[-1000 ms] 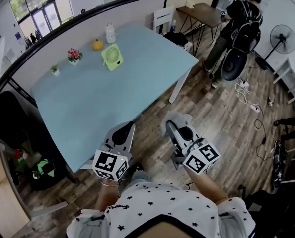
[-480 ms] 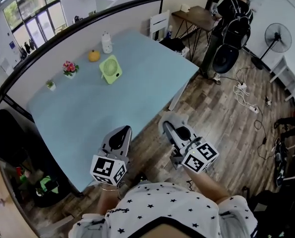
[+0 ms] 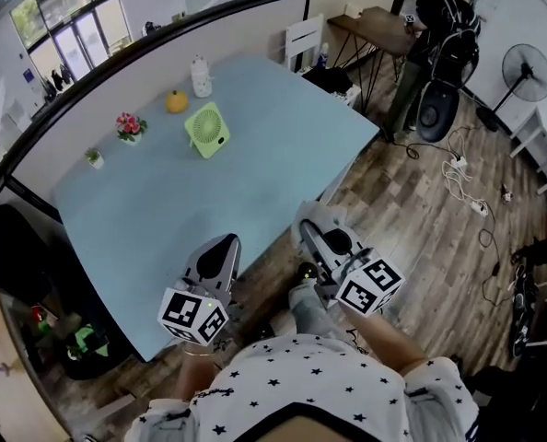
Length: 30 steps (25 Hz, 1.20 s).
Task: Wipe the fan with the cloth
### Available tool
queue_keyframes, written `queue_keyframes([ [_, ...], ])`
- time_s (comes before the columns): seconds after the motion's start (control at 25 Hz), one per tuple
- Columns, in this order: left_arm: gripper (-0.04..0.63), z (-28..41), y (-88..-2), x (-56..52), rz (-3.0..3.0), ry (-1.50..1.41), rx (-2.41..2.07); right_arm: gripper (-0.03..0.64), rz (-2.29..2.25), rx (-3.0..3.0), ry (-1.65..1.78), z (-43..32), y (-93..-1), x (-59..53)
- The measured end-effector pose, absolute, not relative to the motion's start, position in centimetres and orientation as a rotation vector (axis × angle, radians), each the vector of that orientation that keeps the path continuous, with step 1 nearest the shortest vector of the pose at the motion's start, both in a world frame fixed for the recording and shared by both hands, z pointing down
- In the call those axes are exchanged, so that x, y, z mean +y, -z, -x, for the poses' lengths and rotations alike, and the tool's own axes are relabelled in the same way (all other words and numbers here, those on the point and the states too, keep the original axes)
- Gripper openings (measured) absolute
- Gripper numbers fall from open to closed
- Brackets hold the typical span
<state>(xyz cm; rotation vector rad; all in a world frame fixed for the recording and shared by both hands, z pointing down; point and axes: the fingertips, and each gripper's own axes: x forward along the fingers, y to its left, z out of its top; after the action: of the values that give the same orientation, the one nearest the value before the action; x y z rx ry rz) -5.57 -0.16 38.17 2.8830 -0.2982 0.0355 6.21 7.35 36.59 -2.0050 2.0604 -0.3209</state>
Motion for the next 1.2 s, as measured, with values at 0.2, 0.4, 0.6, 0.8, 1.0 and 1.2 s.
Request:
queue_keyframes([
  [0.2,0.031,5.5,-38.6,-3.2,-2.892,-0.08,-0.477,0.046,1.887,2.14,0.337,-7.4,-37.2,3.4],
  [0.4,0.031,3.2,-38.7,-5.3,-2.82,-0.028,-0.518,0.046,1.821,2.18,0.354,-10.4,-38.1,0.4],
  [0.6,0.031,-0.2,-39.6,-7.0,-2.803,-0.082,-0.589,0.046,1.792,2.193,0.399,-14.3,-39.1,-1.6],
  [0.8,0.031,-3.5,-39.7,-8.1,-2.805,-0.115,-0.636,0.046,1.759,2.221,0.417,-17.2,-39.3,-3.0],
  [1.0,0.031,-6.6,-39.2,-8.7,-2.826,-0.122,-0.656,0.046,1.741,2.251,0.438,-19.8,-39.9,-4.3],
  [1.2,0.031,-9.7,-39.2,-9.2,-2.825,-0.132,-0.683,0.046,1.73,2.271,0.438,-22.5,-39.8,-4.8],
])
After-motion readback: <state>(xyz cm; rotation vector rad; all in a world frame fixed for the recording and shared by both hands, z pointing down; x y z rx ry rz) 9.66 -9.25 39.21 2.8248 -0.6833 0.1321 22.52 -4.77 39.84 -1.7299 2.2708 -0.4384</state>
